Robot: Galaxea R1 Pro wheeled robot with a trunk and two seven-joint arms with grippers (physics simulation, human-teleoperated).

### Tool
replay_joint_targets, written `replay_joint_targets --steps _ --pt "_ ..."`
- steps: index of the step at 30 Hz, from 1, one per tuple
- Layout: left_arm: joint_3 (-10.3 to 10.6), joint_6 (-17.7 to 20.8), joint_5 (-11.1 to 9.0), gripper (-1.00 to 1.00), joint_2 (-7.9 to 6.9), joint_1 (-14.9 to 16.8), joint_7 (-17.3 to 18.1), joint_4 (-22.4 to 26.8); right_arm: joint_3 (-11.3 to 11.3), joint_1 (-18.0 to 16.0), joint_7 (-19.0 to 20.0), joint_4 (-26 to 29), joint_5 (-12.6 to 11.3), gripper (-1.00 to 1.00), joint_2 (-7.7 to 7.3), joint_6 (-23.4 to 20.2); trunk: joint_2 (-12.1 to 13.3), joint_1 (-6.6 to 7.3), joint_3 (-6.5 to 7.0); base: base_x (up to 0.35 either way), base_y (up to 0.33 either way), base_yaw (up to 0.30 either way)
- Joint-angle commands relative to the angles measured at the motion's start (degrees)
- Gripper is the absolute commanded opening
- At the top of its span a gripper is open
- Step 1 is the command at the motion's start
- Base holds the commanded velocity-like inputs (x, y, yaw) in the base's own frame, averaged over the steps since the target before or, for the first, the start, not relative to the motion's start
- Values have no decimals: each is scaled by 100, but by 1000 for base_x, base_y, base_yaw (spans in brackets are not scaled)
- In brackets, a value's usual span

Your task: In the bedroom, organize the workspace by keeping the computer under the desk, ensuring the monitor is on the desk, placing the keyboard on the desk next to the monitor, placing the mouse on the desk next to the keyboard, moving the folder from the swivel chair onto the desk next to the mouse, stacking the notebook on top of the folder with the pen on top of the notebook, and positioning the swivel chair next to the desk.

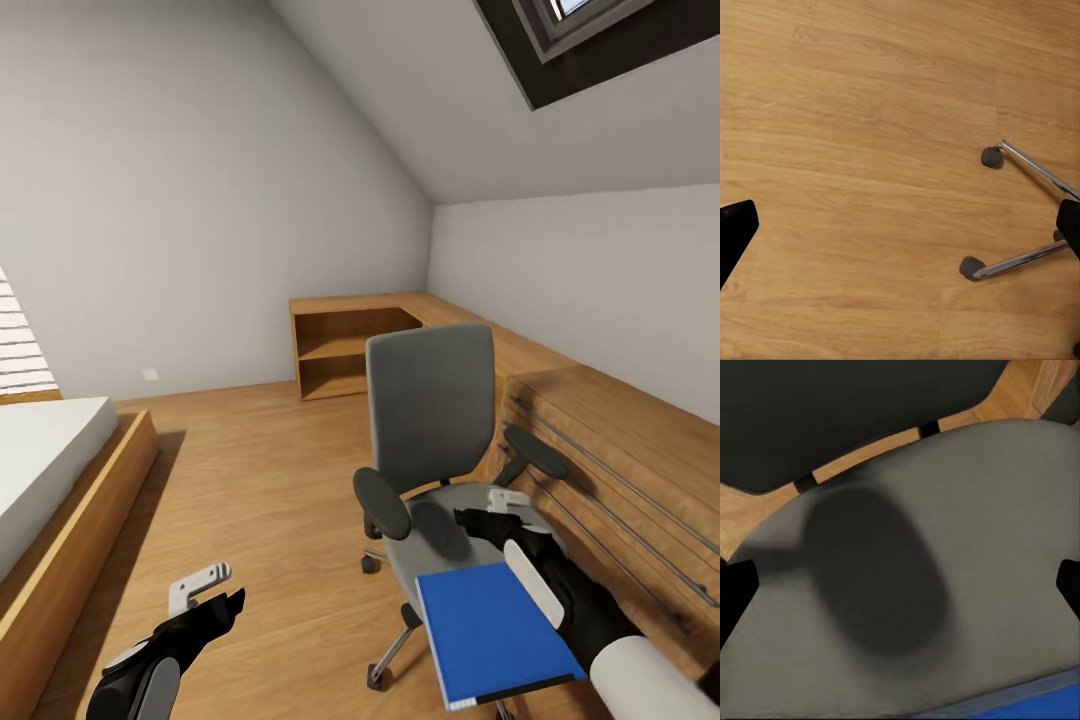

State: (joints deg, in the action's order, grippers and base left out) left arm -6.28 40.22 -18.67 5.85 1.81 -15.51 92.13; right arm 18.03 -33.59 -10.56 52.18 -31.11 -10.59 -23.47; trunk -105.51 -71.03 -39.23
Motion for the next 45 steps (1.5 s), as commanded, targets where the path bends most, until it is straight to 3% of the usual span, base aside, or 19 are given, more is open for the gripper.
replay_joint_targets --steps 1,3,4,6,19,28,45 --pt "-5 24 -61 100 4 4 -42 7 24 233 -192 444 -273 100 -99 -38 -3 0 -6 0 0 0" --pt "-5 25 -60 100 4 4 -41 7 21 439 -357 825 -482 100 -163 -57 -3 0 -6 0 0 0" --pt "-5 26 -63 100 4 4 -41 7 23 654 -604 1257 -771 100 -218 -76 -3 0 -6 0 0 0" --pt "-5 28 -65 100 4 4 -40 7 24 772 -772 1506 -1015 100 -247 -83 -3 0 -6 0 0 0" --pt "-8 30 -60 100 -2 5 -49 7 31 896 -953 1915 -1708 100 -252 -49 -3 0 -6 0 0 0" --pt "-7 18 -63 100 -5 4 -40 7 16 902 -965 1916 -1863 100 -268 -40 -3 0 -1 -35 22 -22" --pt "-5 4 -62 100 4 5 -31 7 16 904 -965 1907 -1866 100 -268 -17 -3 0 10 -128 302 -250"
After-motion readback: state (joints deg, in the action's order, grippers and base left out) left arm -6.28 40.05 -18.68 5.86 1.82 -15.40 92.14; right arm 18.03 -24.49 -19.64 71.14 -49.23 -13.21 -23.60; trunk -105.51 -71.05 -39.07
